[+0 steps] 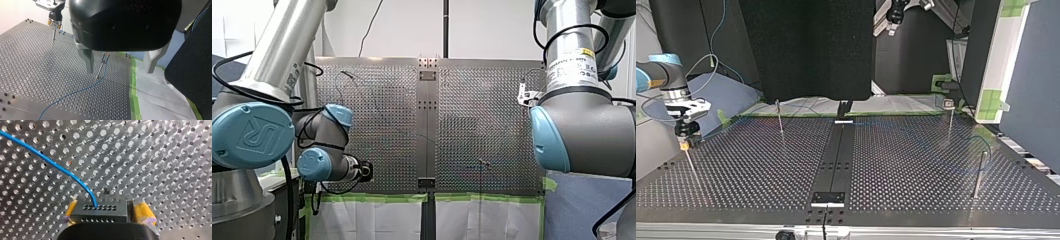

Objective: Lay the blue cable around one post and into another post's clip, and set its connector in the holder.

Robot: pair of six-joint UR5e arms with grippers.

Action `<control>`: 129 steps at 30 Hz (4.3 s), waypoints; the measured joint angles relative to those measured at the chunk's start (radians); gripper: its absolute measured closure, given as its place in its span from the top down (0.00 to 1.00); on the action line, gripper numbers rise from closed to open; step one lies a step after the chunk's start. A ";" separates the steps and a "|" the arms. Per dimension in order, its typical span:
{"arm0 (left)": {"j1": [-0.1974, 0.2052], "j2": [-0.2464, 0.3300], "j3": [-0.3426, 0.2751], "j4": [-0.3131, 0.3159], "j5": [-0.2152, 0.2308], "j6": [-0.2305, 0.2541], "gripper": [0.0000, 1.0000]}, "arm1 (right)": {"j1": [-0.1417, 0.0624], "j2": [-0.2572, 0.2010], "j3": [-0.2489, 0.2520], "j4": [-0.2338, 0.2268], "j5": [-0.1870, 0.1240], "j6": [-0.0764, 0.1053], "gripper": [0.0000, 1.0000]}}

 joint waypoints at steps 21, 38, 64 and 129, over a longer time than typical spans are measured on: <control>-0.002 0.000 0.000 0.000 0.000 -0.002 1.00 | 0.001 -0.003 -0.020 0.043 0.009 -0.003 1.00; -0.002 0.000 0.000 0.000 0.000 -0.001 1.00 | 0.001 -0.006 -0.019 0.049 0.010 -0.001 1.00; -0.002 0.000 0.000 0.000 0.000 0.000 1.00 | 0.005 -0.006 -0.019 0.062 0.012 0.020 0.00; 0.000 0.000 0.001 -0.001 -0.018 -0.002 1.00 | -0.042 -0.027 -0.003 0.110 -0.071 -0.067 0.00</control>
